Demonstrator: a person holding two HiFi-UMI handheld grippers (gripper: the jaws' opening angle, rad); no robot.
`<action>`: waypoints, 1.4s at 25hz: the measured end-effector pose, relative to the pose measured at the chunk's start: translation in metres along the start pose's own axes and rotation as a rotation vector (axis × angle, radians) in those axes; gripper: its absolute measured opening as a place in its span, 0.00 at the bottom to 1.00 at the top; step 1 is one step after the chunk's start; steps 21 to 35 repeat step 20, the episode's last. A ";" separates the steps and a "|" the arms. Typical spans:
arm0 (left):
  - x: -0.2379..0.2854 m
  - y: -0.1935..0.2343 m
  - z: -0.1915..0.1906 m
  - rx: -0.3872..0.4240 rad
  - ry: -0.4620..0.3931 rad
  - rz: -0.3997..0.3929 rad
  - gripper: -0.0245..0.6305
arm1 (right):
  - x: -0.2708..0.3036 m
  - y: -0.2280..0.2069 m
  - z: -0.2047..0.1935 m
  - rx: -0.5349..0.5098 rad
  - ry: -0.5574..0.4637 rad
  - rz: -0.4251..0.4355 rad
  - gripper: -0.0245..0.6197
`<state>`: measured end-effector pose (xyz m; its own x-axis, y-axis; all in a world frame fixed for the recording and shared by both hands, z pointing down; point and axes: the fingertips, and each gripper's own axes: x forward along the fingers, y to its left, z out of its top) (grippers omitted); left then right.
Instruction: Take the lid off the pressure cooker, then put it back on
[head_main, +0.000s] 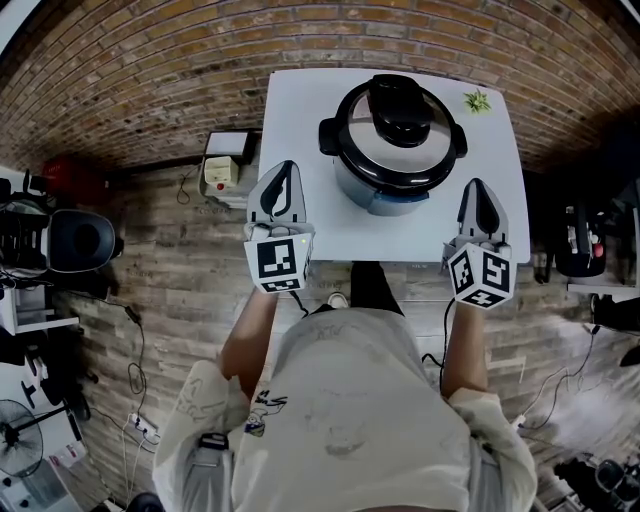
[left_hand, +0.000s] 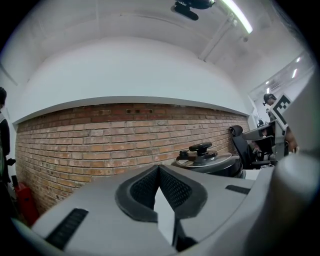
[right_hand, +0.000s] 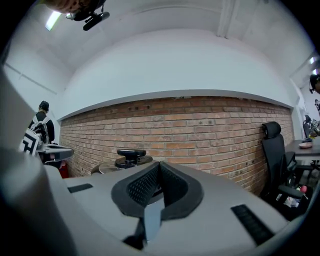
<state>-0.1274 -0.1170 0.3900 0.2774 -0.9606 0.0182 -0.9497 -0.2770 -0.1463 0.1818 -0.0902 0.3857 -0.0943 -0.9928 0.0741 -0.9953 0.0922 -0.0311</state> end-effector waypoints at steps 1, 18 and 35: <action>0.000 0.000 -0.001 -0.003 0.001 -0.001 0.06 | 0.000 0.000 -0.001 -0.002 0.006 0.002 0.06; 0.005 0.000 -0.002 -0.013 0.001 0.009 0.06 | 0.004 0.005 -0.005 -0.039 0.022 0.039 0.06; 0.006 -0.001 -0.001 -0.017 -0.002 0.009 0.06 | 0.004 0.003 -0.006 -0.038 0.026 0.039 0.06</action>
